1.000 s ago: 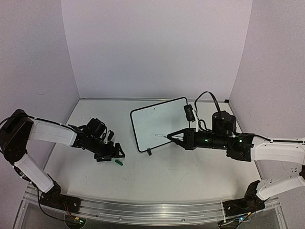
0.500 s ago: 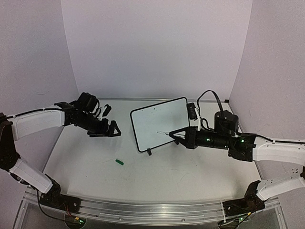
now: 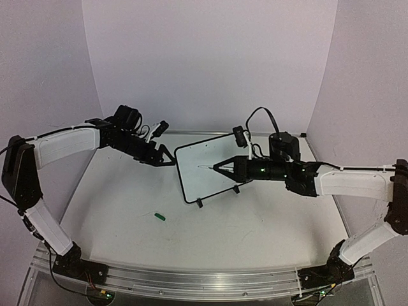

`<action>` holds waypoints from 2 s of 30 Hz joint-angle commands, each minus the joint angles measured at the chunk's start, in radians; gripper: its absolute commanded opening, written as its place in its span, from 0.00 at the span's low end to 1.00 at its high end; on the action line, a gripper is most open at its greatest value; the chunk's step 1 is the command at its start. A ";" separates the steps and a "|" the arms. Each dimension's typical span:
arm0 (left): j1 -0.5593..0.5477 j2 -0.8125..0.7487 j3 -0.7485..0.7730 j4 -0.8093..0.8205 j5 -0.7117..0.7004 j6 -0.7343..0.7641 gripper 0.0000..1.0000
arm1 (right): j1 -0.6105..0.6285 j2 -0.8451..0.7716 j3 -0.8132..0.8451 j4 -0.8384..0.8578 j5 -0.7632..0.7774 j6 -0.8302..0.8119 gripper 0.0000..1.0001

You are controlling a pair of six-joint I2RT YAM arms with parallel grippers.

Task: Write a sentence on the whiteboard
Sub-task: Hold the whiteboard at the center of the board, then write a sentence on the whiteboard.

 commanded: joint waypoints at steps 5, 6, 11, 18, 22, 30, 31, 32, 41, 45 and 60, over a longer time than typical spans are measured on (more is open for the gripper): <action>0.003 0.137 0.158 0.053 0.040 0.075 0.65 | -0.027 0.126 0.138 0.055 -0.077 -0.044 0.00; 0.003 0.157 0.168 0.050 0.035 0.075 0.63 | -0.028 0.146 0.148 0.055 -0.074 -0.049 0.00; 0.003 0.184 0.188 0.061 0.051 0.102 0.46 | -0.029 0.211 0.199 0.053 -0.070 -0.063 0.00; 0.003 0.176 0.153 0.094 0.097 0.122 0.25 | -0.029 0.264 0.233 0.053 -0.064 -0.076 0.00; 0.003 0.179 0.145 0.112 0.135 0.127 0.13 | -0.029 0.270 0.237 0.053 -0.042 -0.083 0.00; 0.003 0.160 0.112 0.095 0.127 0.190 0.00 | -0.029 0.288 0.255 0.050 -0.014 -0.093 0.00; 0.003 0.155 0.107 0.091 0.125 0.201 0.00 | -0.029 0.289 0.258 0.049 -0.012 -0.094 0.00; 0.003 0.147 0.103 0.088 0.125 0.210 0.00 | -0.029 0.291 0.261 0.047 -0.011 -0.096 0.00; 0.003 0.118 0.083 0.065 0.118 0.259 0.00 | -0.029 0.334 0.308 0.028 -0.016 -0.110 0.00; 0.003 0.118 0.083 0.063 0.118 0.264 0.00 | -0.029 0.355 0.328 0.027 -0.008 -0.111 0.00; 0.003 0.125 0.086 0.055 0.115 0.269 0.00 | -0.029 0.404 0.367 0.031 0.020 -0.107 0.00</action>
